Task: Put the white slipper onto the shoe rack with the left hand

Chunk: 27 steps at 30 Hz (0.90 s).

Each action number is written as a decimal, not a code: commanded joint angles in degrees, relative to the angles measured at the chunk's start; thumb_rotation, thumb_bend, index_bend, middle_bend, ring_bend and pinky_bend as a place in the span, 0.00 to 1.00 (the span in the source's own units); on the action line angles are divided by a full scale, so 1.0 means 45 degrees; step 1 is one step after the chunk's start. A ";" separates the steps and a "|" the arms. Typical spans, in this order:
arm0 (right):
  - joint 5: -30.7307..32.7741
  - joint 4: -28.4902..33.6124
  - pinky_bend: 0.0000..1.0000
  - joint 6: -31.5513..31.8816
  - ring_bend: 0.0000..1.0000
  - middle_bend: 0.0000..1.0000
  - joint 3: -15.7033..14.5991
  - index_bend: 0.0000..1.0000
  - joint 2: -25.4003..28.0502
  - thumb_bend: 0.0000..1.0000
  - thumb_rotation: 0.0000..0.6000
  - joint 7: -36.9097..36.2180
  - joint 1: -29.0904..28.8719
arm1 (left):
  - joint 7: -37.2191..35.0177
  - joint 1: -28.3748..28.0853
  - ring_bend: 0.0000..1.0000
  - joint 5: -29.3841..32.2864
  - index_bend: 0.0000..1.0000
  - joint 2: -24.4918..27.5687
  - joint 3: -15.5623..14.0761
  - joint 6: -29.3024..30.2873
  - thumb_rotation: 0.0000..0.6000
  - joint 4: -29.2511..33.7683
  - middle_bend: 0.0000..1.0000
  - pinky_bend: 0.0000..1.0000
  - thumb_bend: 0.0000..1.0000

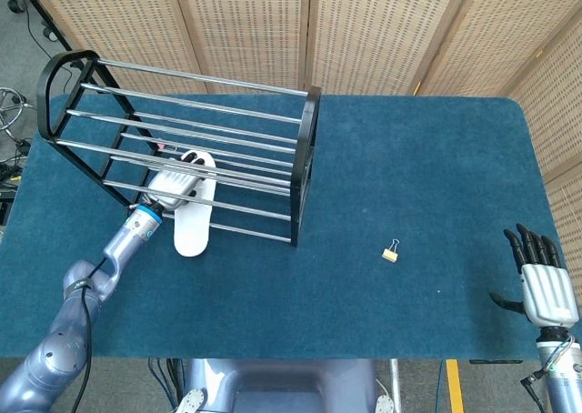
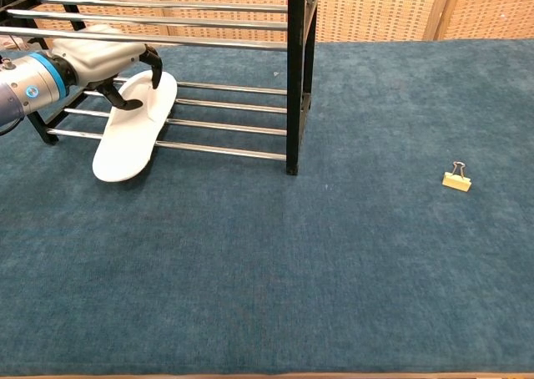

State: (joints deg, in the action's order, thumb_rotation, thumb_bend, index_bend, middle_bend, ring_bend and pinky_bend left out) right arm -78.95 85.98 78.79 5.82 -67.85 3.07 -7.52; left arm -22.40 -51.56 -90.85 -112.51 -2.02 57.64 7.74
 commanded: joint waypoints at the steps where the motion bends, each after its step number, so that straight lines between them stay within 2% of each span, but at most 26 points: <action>1: 0.0004 0.0005 0.00 -0.0025 0.00 0.00 -0.0005 0.00 -0.0002 0.00 1.00 -0.0016 -0.0008 | 0.0086 0.0012 0.22 0.0004 0.45 -0.0008 0.0005 0.0071 1.00 -0.0023 0.32 0.57 0.28; 5: -0.0005 -0.0005 0.00 -0.0033 0.00 0.00 -0.0006 0.00 -0.0005 0.00 1.00 -0.0011 -0.0018 | 0.0164 0.0050 0.20 -0.0050 0.44 0.0015 -0.0050 0.0220 1.00 -0.0017 0.30 0.54 0.28; 15: -0.0047 0.0042 0.00 -0.0009 0.00 0.00 -0.0023 0.00 0.0000 0.00 1.00 0.0001 -0.0016 | 0.0239 0.0098 0.19 -0.0184 0.44 0.0061 -0.0190 0.0400 1.00 0.0052 0.30 0.31 0.28; 27: -0.0087 0.0080 0.00 0.0014 0.00 0.00 -0.0043 0.00 0.0028 0.00 1.00 -0.0005 -0.0005 | 0.0374 0.0132 0.19 -0.0328 0.44 0.0069 -0.0316 0.0825 1.00 0.0110 0.30 0.29 0.28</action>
State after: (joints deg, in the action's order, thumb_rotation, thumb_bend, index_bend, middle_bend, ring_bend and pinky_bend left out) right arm -79.35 86.34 78.86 5.62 -67.72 3.05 -7.55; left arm -20.75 -50.96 -92.29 -112.19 -3.42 61.31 8.21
